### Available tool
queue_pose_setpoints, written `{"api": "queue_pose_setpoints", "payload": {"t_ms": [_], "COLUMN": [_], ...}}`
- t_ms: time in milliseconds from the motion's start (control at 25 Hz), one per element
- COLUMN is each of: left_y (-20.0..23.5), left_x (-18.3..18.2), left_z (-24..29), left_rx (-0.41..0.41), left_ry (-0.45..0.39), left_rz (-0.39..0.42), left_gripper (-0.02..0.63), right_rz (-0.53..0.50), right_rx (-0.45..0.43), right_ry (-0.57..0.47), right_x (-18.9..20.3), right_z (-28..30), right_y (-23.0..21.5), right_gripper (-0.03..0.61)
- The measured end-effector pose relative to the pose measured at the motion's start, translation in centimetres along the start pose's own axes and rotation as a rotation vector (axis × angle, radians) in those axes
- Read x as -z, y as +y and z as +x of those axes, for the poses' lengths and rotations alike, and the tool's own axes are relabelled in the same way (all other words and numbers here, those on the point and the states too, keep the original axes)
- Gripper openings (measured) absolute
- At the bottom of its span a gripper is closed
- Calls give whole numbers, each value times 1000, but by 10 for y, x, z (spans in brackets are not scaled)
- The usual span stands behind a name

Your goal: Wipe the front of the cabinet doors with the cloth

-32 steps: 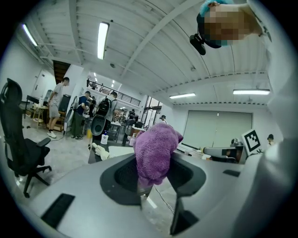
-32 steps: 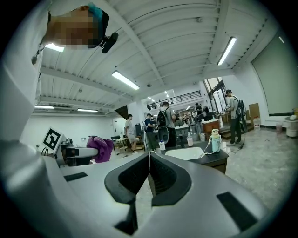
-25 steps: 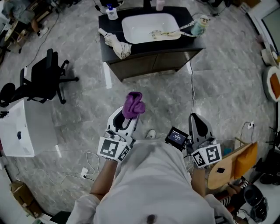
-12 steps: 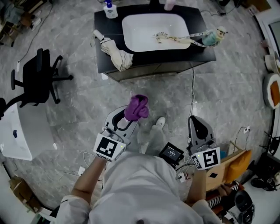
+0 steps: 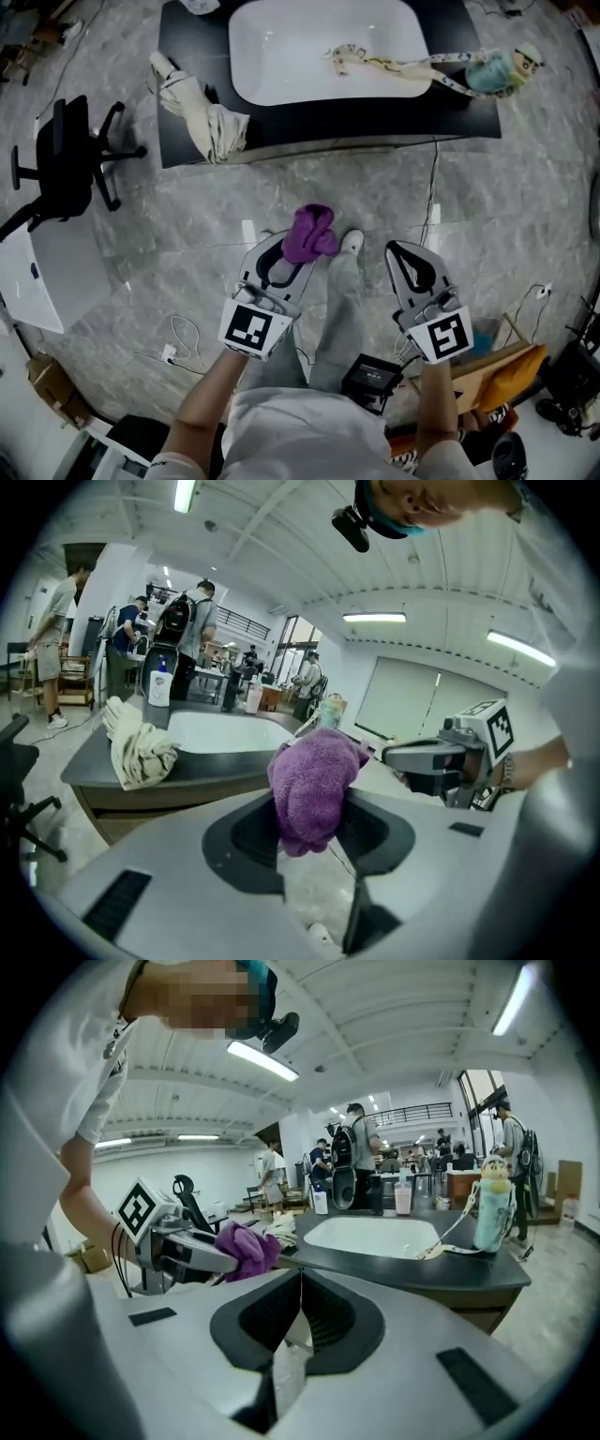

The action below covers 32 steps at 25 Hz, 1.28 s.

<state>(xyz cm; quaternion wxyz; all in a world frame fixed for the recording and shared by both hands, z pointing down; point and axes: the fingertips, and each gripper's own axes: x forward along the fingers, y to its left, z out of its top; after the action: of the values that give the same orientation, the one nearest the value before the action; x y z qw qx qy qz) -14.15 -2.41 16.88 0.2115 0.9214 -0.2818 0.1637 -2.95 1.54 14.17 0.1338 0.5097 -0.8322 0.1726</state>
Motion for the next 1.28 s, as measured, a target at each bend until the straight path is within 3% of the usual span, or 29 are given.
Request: {"api": "queue_pose_setpoints", "payload": {"t_ms": [280, 480, 720, 1000, 1280], "left_y": [27, 55, 89, 130, 180], "left_x": [77, 106, 121, 129, 139], "left_z": [120, 176, 218, 221, 180], "left_rx": [-104, -142, -181, -201, -228], "left_ry": [60, 79, 56, 51, 49], "left_rz": [-57, -60, -199, -323, -342], "left_gripper": [152, 152, 152, 152, 152], "right_rz": [27, 97, 132, 120, 67], "right_rx": [-88, -109, -118, -142, -198], "right_ry": [27, 21, 26, 44, 44], "right_x": [82, 125, 157, 161, 163], "right_z": [57, 84, 115, 142, 167], "right_y": [-54, -73, -71, -45, -4], "right_gripper": [26, 27, 26, 26, 28]}}
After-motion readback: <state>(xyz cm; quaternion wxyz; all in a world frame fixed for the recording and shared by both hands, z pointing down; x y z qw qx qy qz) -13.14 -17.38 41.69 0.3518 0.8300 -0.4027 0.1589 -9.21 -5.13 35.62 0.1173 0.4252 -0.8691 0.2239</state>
